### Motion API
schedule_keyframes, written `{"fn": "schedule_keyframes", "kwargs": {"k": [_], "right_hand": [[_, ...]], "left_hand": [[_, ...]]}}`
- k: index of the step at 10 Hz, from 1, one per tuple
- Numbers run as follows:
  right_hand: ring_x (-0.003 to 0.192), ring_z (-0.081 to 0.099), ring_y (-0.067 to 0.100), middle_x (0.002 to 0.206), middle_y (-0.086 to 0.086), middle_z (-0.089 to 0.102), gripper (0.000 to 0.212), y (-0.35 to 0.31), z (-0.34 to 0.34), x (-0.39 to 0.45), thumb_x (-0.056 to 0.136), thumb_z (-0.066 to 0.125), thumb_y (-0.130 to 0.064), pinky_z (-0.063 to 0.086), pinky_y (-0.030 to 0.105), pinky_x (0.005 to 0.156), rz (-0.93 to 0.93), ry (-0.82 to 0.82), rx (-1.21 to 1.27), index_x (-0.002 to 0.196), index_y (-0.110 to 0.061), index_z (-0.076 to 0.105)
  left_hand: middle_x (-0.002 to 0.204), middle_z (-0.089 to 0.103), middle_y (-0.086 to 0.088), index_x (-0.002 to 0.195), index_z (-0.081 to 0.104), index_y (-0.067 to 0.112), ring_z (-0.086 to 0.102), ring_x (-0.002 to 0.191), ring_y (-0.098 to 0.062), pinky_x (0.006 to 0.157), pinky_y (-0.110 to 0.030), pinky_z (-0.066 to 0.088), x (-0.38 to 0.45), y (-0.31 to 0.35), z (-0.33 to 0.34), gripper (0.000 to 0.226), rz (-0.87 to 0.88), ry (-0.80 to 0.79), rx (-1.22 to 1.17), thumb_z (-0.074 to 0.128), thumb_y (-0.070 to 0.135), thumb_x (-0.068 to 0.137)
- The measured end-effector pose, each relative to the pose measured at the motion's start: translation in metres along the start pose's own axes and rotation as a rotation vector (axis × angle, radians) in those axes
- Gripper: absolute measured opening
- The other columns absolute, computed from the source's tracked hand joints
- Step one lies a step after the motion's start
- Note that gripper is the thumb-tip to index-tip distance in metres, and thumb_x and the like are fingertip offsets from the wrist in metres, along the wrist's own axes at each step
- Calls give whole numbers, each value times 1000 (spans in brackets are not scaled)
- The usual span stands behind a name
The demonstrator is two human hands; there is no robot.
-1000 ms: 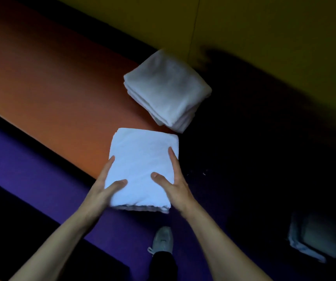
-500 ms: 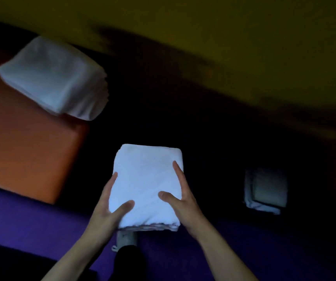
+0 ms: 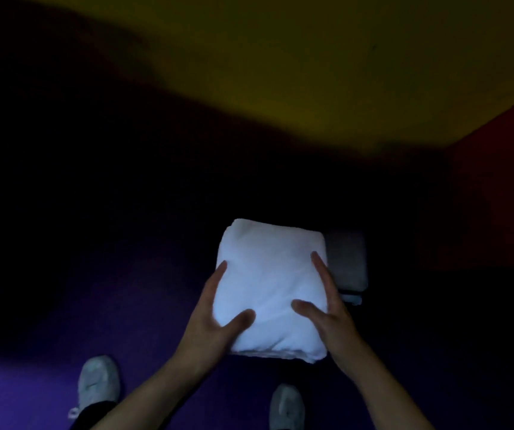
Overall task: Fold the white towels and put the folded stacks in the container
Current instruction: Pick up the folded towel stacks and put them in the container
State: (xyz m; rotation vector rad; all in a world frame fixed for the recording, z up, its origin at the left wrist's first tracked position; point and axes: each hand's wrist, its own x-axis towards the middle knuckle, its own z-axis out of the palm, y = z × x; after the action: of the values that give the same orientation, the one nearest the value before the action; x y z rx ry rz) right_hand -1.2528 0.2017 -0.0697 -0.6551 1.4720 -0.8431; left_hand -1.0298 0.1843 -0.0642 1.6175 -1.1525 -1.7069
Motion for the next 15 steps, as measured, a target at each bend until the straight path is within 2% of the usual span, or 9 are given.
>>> {"fn": "schedule_keyframes", "kwargs": {"k": [3,4,6,7,8,9,11,13,15], "right_hand": [[127,47,9,146,-15,41,83,74,-99,125,90,68,-9,40,25,99,-47,128,-133,149,-52,29],[133,41,10,148,-13,38,82,106,-106,164,89,71,-13,34,28,106,-84,140,-165,152,-44,28],[131,36,-16,153,-21,32,83,154,-104,214,90,72,-12,27,3,104,-136,115,-264,154,-38,26],[136,21,-17,156,-26,18,84,164,-88,238,93,69,-26,20,8,108,-133,31,-433,154,-44,14],[151,6,9,167,-2,0,78,196,-66,263,100,54,-38,8,26,120,-78,-9,-626,153,-47,-3],[154,-1,24,167,8,-9,79,203,-61,262,100,53,-33,8,37,124,-60,16,-787,157,-41,-2],[150,22,23,166,5,15,71,178,-60,231,99,54,-27,22,38,122,-151,138,-773,158,-34,16],[144,31,17,161,-2,30,62,96,-26,162,100,55,-26,25,31,119,-272,205,-731,155,-32,27],[143,34,15,158,-6,33,62,-6,22,84,97,56,-23,33,42,117,-369,182,-682,153,-33,32]], "left_hand": [[142,33,29,157,16,31,37,121,24,87,7,33,135,-62,102,96,111,-114,148,79,22,85],[148,32,14,158,15,23,38,126,5,86,9,29,171,-88,114,99,119,-106,198,81,21,84],[159,29,4,159,11,22,31,140,-4,95,6,24,205,-140,117,94,79,-24,307,74,20,89],[165,11,-7,158,-2,31,24,149,-23,110,-19,25,212,-148,113,88,54,4,555,62,24,97],[167,-3,-12,156,0,32,8,153,-35,124,-44,15,240,-178,115,71,78,-23,881,45,26,101],[165,-17,-16,160,-1,19,-7,152,-40,123,-51,5,252,-191,121,67,-61,-145,1076,39,29,107],[166,-7,-19,159,-6,18,3,152,-41,122,-51,18,240,-151,119,76,-62,-341,1428,40,44,104],[165,13,-12,158,18,23,20,148,-33,114,-42,26,163,-59,96,68,195,-221,1286,49,39,100],[141,51,-20,140,54,12,52,124,-43,92,-52,50,86,31,35,59,329,-21,1150,52,36,86]]}}
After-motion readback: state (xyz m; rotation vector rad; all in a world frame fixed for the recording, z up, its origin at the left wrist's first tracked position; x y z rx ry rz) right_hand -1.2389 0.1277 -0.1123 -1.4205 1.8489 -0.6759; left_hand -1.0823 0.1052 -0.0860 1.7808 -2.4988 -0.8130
